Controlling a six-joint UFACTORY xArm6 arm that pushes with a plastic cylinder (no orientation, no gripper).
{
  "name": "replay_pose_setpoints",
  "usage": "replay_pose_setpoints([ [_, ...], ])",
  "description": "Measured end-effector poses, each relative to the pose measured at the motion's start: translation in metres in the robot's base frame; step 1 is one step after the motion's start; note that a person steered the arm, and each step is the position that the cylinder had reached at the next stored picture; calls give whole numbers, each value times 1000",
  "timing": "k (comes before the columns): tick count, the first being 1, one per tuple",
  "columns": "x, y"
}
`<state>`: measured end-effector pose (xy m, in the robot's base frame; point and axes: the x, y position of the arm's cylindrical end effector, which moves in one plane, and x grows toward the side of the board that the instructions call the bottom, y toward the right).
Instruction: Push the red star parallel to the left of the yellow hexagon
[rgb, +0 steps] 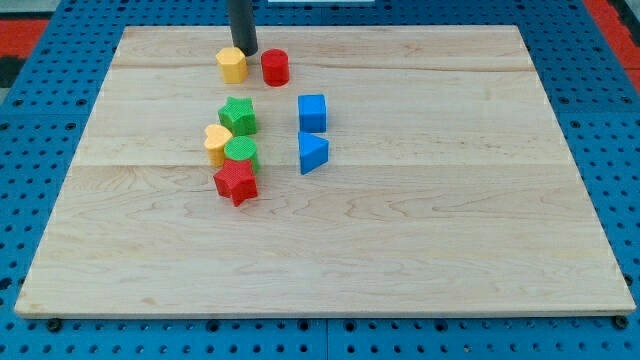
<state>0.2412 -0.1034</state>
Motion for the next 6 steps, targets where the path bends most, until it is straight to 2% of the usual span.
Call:
replay_pose_setpoints([
  [1, -30, 0],
  [2, -33, -61],
  [3, -13, -150],
  [4, 31, -183],
  [5, 126, -166],
  [6, 211, -80],
])
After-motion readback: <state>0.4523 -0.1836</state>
